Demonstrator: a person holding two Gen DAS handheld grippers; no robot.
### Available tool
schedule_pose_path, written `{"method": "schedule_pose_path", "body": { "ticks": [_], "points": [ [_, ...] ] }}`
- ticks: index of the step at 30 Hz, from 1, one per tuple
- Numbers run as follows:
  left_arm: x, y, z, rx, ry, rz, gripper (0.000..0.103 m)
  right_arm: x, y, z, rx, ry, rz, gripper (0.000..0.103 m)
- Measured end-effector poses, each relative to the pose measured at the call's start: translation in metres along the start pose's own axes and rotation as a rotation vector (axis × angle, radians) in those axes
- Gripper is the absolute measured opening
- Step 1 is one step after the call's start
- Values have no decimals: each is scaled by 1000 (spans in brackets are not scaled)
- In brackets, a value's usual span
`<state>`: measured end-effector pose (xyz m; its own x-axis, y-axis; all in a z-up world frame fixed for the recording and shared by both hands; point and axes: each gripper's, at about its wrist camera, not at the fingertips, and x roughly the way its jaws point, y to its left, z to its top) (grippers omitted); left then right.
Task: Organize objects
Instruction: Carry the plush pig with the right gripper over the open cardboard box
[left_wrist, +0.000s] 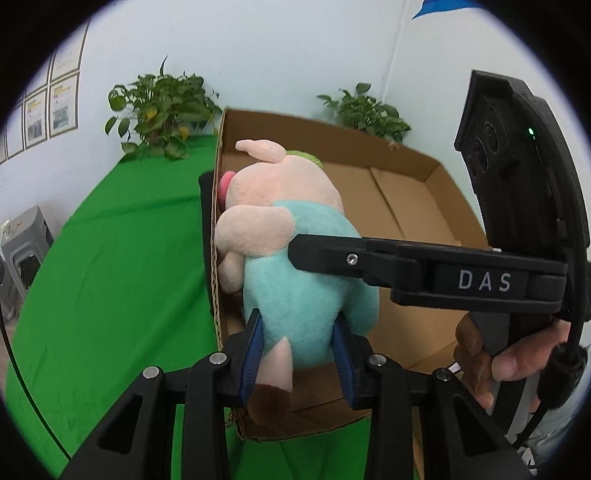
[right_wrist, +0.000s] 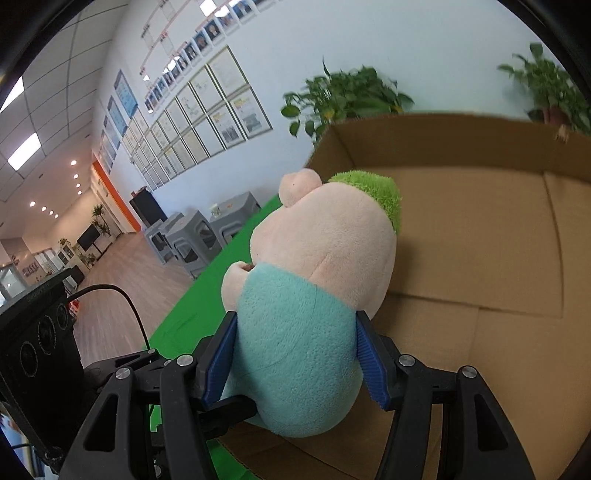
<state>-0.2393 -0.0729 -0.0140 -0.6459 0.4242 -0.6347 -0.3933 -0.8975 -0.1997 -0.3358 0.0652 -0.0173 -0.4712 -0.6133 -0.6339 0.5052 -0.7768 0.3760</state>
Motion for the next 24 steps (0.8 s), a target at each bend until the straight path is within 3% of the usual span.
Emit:
{"method": "schedule_pose_path", "body": {
  "ticks": [10, 13, 17, 24],
  "points": [
    [-5, 4, -20, -12, 35, -27, 32, 31, -2, -19, -44, 57, -52, 58],
    [-18, 8, -23, -12, 21, 13, 27, 33, 2, -24, -33, 64, -54, 58],
    [-27, 19, -27, -59, 3, -40, 27, 31, 15, -30, -66, 88, -64, 58],
    [-16, 16, -31, -61, 49, -56, 28, 32, 21, -27, -43, 166, -26, 59]
  ]
}}
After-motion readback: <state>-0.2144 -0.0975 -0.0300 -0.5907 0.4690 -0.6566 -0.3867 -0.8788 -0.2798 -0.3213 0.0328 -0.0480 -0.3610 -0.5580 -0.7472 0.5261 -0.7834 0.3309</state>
